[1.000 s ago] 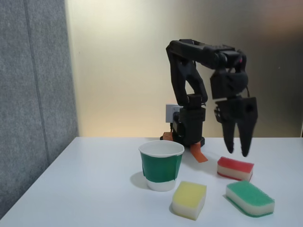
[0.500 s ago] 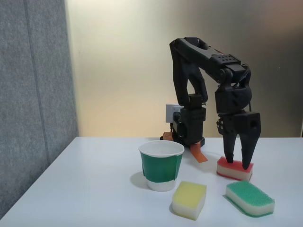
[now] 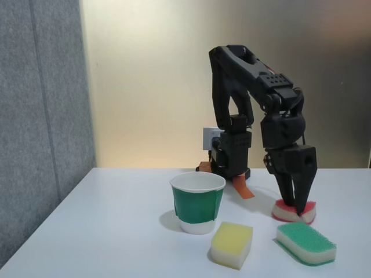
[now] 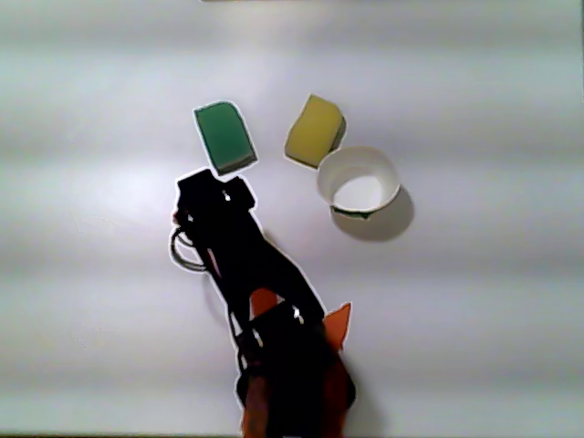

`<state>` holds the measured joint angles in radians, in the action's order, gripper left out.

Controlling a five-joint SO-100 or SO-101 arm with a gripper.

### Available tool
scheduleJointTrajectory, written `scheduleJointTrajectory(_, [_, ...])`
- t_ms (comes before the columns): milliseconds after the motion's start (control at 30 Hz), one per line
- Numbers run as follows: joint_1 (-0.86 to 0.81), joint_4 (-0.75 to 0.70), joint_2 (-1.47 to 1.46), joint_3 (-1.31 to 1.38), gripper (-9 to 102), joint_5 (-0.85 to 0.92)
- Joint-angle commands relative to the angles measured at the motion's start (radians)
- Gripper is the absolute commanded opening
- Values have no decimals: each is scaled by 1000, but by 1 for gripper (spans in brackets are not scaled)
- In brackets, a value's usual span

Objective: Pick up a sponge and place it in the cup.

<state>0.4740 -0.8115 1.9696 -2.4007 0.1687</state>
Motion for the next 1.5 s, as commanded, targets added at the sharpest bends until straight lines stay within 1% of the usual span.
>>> scheduleJointTrajectory(0, [-2,-25,8,8,0,6])
scheduleJointTrajectory(167, [-2,-103,29,46,0,3])
scheduleJointTrajectory(267, [-3,-189,52,92,0,2])
scheduleJointTrajectory(367, [-3,-316,74,176,0,-6])
scheduleJointTrajectory(533, [-21,-589,77,391,0,11])
scheduleJointTrajectory(700, [-41,-762,64,545,0,23])
scheduleJointTrajectory(767, [-48,-804,58,583,0,32])
scheduleJointTrajectory(867, [-49,-796,64,569,0,29])
scheduleJointTrajectory(967, [-44,-755,71,532,0,26])
scheduleJointTrajectory(1100, [-26,-620,112,397,0,-12])
scheduleJointTrajectory(1167, [-12,-580,115,354,1,-35])
scheduleJointTrajectory(1233, [3,-584,100,353,6,-57])
scheduleJointTrajectory(1267, [8,-588,98,353,12,-63])
scheduleJointTrajectory(1300, [11,-568,112,334,30,-61])
scheduleJointTrajectory(1333, [11,-540,140,305,39,-63])
scheduleJointTrajectory(1400, [9,-508,167,272,68,-32])
scheduleJointTrajectory(1433, [8,-505,170,268,70,-18])
scheduleJointTrajectory(1467, [6,-506,170,270,69,-8])
